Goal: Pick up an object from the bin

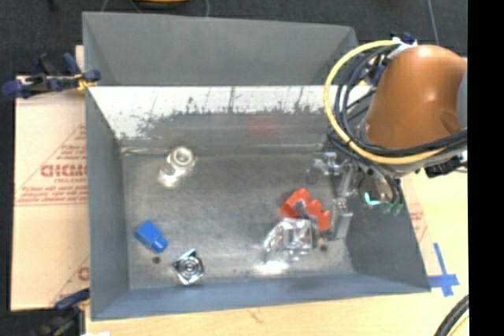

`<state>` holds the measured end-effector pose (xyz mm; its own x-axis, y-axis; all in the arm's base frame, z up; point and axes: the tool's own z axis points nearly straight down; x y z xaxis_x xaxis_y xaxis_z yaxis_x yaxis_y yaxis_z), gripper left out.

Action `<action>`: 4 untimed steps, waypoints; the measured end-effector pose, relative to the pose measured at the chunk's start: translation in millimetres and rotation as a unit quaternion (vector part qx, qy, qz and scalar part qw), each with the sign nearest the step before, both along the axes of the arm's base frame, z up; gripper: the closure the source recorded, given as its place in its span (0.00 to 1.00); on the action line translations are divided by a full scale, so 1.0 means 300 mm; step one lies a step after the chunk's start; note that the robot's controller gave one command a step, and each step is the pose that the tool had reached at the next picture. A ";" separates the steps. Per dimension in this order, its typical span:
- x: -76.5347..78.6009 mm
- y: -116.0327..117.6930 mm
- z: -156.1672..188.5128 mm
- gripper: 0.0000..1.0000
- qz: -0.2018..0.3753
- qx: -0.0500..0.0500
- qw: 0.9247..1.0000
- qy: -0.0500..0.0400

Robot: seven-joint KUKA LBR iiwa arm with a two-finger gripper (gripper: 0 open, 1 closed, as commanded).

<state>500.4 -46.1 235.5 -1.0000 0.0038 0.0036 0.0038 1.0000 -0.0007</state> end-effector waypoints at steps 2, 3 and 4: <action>0.028 0.027 -0.338 0.00 0.076 0.001 0.997 0.002; 0.030 0.029 -0.342 0.00 0.100 0.001 0.995 0.002; -0.029 0.037 -0.194 0.00 0.096 0.000 0.995 -0.006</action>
Offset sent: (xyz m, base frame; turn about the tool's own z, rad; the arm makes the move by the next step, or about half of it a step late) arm 0.0090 0.0159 -0.1655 -0.1443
